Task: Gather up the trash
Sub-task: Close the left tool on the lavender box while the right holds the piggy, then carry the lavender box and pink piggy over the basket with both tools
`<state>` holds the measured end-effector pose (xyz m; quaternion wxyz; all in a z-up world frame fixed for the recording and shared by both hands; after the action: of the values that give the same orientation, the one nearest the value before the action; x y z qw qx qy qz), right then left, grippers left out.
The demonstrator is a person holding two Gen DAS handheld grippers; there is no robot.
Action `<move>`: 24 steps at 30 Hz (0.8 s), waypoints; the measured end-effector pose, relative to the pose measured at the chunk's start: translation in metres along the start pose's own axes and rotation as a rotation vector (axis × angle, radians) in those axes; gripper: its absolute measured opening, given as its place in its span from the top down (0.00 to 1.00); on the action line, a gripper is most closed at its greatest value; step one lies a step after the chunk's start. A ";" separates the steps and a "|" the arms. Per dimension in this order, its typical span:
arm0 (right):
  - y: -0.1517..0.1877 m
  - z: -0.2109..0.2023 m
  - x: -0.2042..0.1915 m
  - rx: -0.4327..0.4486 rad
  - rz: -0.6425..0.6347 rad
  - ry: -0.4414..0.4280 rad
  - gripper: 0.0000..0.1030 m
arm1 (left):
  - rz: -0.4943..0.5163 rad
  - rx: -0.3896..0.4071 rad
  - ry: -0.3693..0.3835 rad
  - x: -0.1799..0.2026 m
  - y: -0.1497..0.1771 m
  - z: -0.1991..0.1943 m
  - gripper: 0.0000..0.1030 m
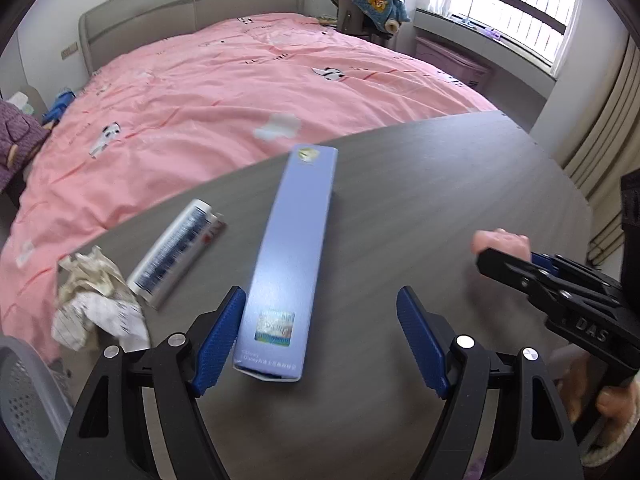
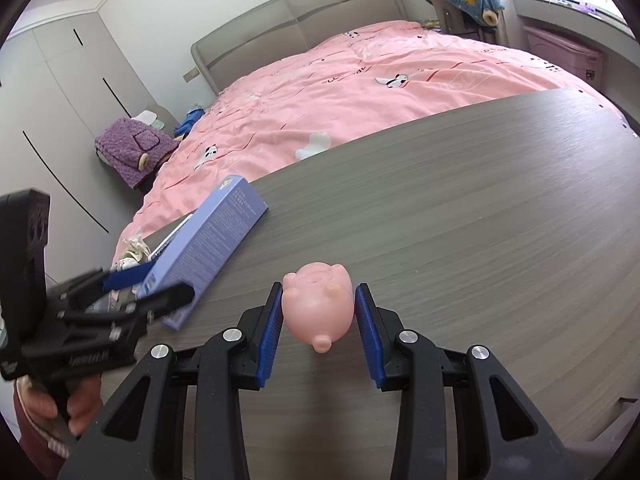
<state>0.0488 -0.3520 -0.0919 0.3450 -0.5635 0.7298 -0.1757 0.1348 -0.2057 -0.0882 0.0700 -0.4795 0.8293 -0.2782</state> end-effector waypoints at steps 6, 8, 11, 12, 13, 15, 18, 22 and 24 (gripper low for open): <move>0.001 -0.003 0.003 0.007 0.006 0.006 0.65 | -0.058 0.008 -0.053 -0.001 -0.004 0.008 0.28; 0.001 -0.004 0.004 0.007 0.007 0.005 0.65 | -0.084 0.011 -0.083 -0.005 -0.008 0.015 0.28; 0.001 -0.004 0.004 0.006 0.007 0.005 0.65 | -0.116 0.016 -0.122 -0.012 -0.014 0.024 0.28; 0.002 -0.004 0.004 0.006 0.008 0.005 0.65 | -0.119 0.020 -0.134 -0.013 -0.016 0.026 0.28; 0.001 -0.004 0.004 0.006 0.008 0.006 0.65 | -0.119 0.025 -0.145 -0.014 -0.018 0.028 0.28; 0.001 -0.004 0.004 0.007 0.008 0.005 0.65 | -0.110 0.028 -0.169 -0.013 -0.020 0.031 0.28; 0.001 -0.004 0.004 0.006 0.008 0.005 0.65 | -0.101 0.024 -0.171 -0.010 -0.021 0.035 0.41; 0.002 -0.005 0.005 0.005 0.007 0.006 0.65 | -0.104 -0.009 -0.149 -0.007 -0.017 0.040 0.70; 0.002 -0.005 0.005 0.004 0.007 0.008 0.65 | -0.112 -0.007 -0.149 -0.007 -0.015 0.037 0.70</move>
<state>0.0429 -0.3569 -0.0916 0.3439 -0.5595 0.7328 -0.1782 0.1638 -0.2206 -0.1125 0.1139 -0.5445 0.7948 -0.2424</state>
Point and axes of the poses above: each gripper's, at about its wrist camera, not at the fingertips, and z roughly the way its jaws point, x to its right, y to its underside, the point moved 5 cm from there along z, roughly the way its jaws point, and after that the axes turned 8 degrees about -z, right-handed, at the moved point
